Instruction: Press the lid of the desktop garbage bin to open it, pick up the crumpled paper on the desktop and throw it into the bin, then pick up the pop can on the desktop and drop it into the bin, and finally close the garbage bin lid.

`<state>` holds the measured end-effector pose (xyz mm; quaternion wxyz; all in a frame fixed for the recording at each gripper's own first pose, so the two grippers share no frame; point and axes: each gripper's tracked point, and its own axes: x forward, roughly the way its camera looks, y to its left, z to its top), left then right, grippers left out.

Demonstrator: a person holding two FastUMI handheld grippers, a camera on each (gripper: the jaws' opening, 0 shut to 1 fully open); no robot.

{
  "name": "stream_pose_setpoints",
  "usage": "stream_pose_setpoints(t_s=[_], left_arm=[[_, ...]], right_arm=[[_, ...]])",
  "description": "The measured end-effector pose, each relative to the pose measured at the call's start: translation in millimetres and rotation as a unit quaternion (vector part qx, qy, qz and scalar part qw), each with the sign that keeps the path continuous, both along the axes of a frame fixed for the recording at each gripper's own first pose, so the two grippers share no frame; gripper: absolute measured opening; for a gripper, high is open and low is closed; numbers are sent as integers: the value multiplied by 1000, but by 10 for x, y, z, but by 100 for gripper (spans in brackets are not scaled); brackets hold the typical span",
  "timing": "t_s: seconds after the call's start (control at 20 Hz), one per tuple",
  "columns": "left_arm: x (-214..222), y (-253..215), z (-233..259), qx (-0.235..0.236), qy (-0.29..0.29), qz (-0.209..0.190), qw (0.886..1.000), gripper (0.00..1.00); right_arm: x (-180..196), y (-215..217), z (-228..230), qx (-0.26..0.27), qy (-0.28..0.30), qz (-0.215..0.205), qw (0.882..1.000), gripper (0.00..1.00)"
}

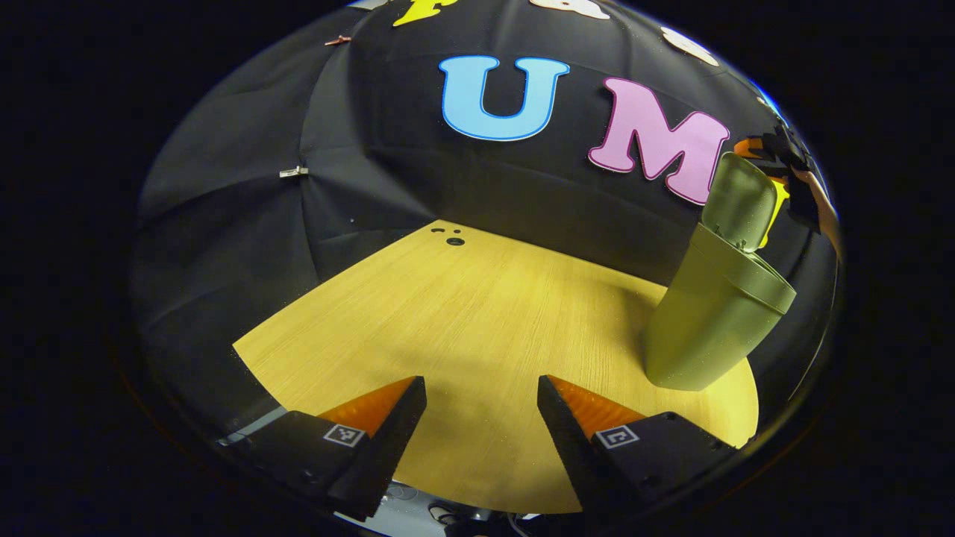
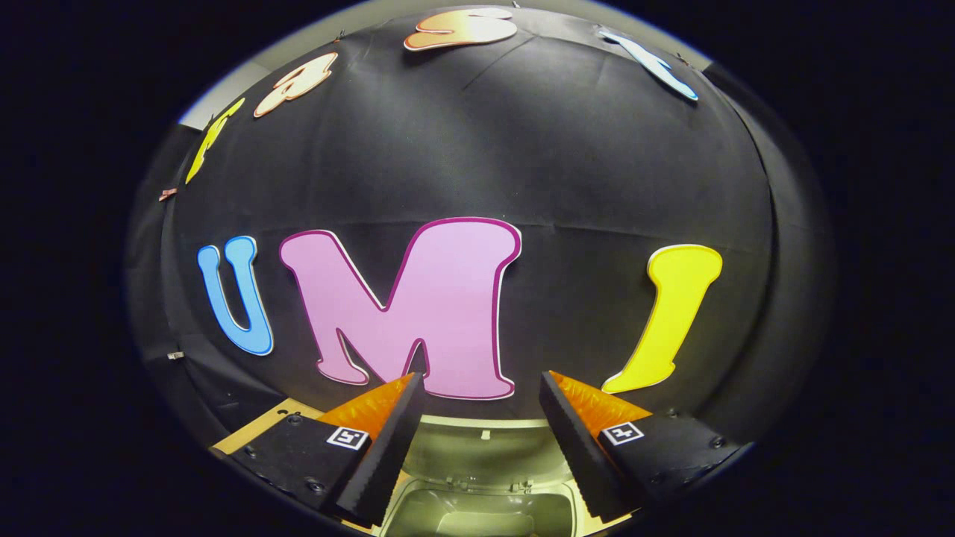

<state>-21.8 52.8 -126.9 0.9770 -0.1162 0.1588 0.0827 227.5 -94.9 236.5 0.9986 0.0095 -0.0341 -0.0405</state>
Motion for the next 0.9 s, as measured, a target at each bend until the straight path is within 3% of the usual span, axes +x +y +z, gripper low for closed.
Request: stream_pose_setpoints(t_s=[0.55, 0.9], left_arm=[[22, -5, 460, 20, -37, 11, 999, 96], [112, -272, 508, 39, -36, -45, 998, 96]], right_arm=[[-514, 117, -259, 6, 12, 41, 999, 97], [-930, 195, -707, 11, 26, 43, 999, 97]])
